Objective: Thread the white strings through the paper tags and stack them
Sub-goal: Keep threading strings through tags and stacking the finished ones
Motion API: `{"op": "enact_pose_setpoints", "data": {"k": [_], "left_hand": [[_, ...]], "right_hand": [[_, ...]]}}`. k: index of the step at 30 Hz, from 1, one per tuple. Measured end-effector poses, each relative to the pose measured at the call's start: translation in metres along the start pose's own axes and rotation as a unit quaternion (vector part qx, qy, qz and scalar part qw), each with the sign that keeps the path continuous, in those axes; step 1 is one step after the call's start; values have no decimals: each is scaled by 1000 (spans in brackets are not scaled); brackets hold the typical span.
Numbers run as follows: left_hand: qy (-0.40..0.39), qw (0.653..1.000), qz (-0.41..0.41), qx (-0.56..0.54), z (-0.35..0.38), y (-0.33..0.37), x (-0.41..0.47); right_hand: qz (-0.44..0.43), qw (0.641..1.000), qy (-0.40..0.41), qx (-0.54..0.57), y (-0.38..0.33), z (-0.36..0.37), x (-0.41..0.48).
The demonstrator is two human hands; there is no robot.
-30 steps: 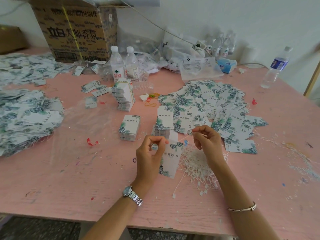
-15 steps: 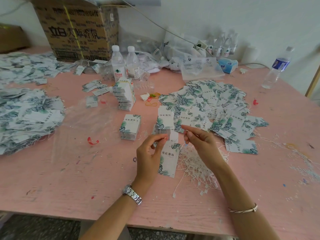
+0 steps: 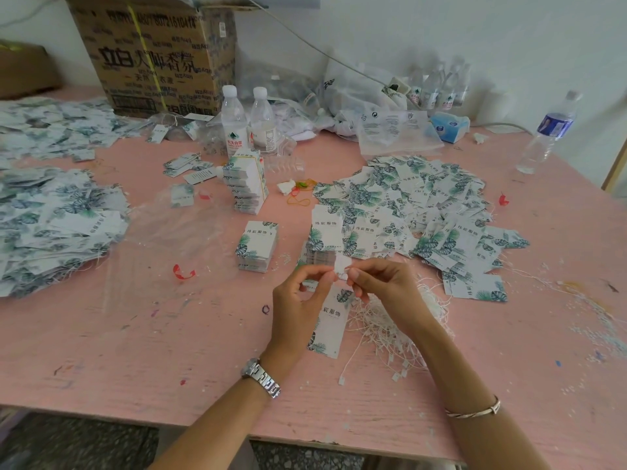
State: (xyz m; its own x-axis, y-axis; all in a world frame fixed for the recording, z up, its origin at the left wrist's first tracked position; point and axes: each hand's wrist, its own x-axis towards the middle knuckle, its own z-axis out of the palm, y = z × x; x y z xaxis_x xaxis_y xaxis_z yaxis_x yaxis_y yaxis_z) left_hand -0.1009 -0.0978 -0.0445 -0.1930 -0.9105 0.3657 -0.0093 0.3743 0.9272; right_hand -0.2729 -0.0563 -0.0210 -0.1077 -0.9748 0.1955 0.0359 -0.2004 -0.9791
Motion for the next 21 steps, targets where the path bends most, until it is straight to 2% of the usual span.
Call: {"op": "enact_pose_setpoints", "data": {"k": [6, 21], "left_hand": [[-16, 1000, -7, -2, 0, 2, -2], [-17, 999, 7, 43, -1, 3, -4]], "right_hand": [[-6, 999, 5, -40, 0, 3, 0], [-1, 999, 16, -52, 2, 4, 0]]}}
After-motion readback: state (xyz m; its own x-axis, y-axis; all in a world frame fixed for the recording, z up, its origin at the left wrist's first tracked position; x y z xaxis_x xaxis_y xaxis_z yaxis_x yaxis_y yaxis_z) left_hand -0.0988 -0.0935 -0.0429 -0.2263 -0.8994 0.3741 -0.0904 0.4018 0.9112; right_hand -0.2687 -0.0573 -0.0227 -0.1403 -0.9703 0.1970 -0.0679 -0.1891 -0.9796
